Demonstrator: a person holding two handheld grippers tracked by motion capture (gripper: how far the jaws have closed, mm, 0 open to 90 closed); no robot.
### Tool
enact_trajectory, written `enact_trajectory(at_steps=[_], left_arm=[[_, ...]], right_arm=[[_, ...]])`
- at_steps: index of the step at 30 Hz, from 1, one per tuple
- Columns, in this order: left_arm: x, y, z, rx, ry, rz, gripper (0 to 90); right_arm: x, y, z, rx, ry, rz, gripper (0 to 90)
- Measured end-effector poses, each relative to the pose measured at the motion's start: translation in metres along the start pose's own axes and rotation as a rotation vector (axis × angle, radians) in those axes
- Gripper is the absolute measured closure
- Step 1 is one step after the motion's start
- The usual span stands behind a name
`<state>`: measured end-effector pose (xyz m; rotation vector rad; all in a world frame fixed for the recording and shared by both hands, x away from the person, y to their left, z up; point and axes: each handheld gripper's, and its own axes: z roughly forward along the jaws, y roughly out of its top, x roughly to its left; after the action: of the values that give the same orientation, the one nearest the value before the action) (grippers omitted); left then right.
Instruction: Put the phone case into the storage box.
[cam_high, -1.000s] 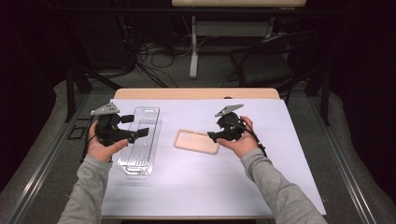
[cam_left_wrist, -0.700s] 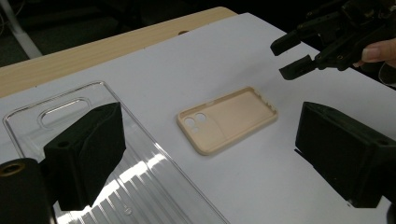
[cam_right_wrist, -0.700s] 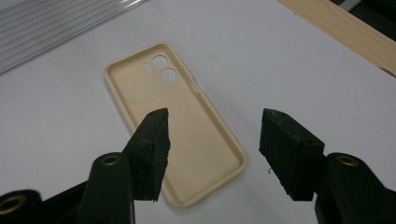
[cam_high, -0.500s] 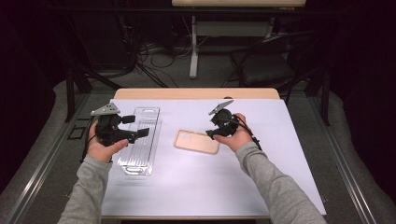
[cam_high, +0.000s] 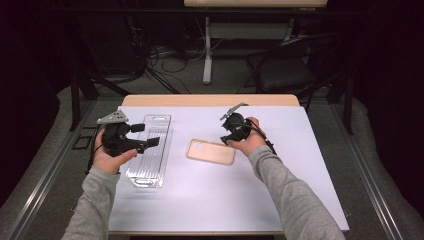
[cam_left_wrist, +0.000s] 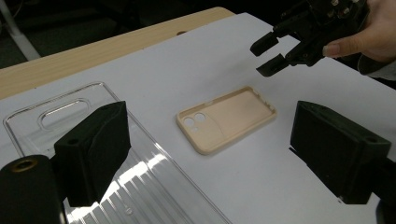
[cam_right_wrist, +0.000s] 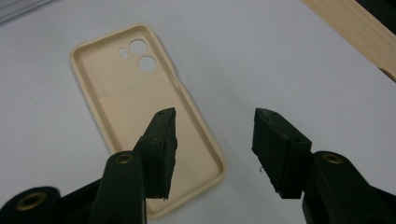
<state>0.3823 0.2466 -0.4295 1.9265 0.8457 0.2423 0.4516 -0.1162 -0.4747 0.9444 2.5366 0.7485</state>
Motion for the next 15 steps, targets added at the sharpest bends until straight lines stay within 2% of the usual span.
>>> enact_trajectory(at_steps=[9, 15], left_arm=[[0.003, -0.001, -0.003, -0.006, 0.008, -0.006, 12.7], [0.005, -0.002, -0.003, -0.005, 0.006, -0.011, 13.3]], right_arm=[[-0.001, 0.005, 0.015, 0.061, 0.011, -0.015, 53.4], [-0.001, 0.007, 0.023, 0.102, -0.003, -0.027, 54.4]])
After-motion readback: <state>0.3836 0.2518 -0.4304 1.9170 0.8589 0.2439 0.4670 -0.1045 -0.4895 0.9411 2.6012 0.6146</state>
